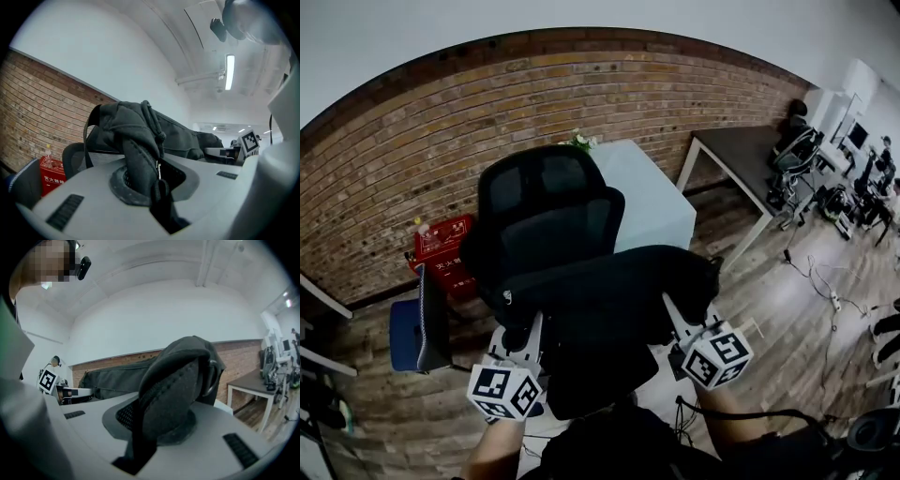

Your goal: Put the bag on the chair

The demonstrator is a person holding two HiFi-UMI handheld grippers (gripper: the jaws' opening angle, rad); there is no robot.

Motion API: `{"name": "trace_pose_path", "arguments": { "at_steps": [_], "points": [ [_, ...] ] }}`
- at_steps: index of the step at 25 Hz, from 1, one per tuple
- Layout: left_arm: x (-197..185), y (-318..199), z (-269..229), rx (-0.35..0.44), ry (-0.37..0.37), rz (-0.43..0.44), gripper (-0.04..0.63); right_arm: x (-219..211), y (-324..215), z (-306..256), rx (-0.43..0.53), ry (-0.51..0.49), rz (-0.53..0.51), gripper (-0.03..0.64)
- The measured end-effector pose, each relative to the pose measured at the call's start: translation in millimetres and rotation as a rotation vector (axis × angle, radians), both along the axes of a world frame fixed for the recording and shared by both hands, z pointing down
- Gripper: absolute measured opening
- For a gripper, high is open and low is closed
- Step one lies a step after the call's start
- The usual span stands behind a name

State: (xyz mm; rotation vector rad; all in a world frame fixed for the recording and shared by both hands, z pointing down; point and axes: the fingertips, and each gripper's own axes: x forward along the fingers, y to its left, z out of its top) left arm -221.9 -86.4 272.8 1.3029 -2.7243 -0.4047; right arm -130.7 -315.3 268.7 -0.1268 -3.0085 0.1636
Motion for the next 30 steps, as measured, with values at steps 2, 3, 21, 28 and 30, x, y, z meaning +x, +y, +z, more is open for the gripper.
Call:
{"name": "trace_pose_path", "arguments": {
  "at_steps": [2,3,21,28,30],
  "points": [
    [-5.5,-4.7,3.9,-0.006,0.006,-0.031,0.052,-13.0,-7.3,2.5,0.002,0.006,-0.035,0.076],
    [-8.0,-7.5,6.8,-0.008,0.012,-0.046,0.052,-19.2,-11.4,5.0,0.003,0.01,-0.051,0.075],
    [-34.9,-28.1,60.4,-0.094,0.097,-0.313,0.052,-107.7,-44.3,74.5,-0.044,0.084,-0.317,0.075],
    [-48.9,-11.3,93.7,-0.13,0.143,-0.329,0.052,-132.7,-27.3,111.9,-0.047,0.141,-0.347,0.076],
    [-53.7,-8.4,106.8,-0.144,0.161,-0.317,0.052,-135.3,-24.4,126.4,-0.061,0.17,-0.337,0.075]
  ]
}}
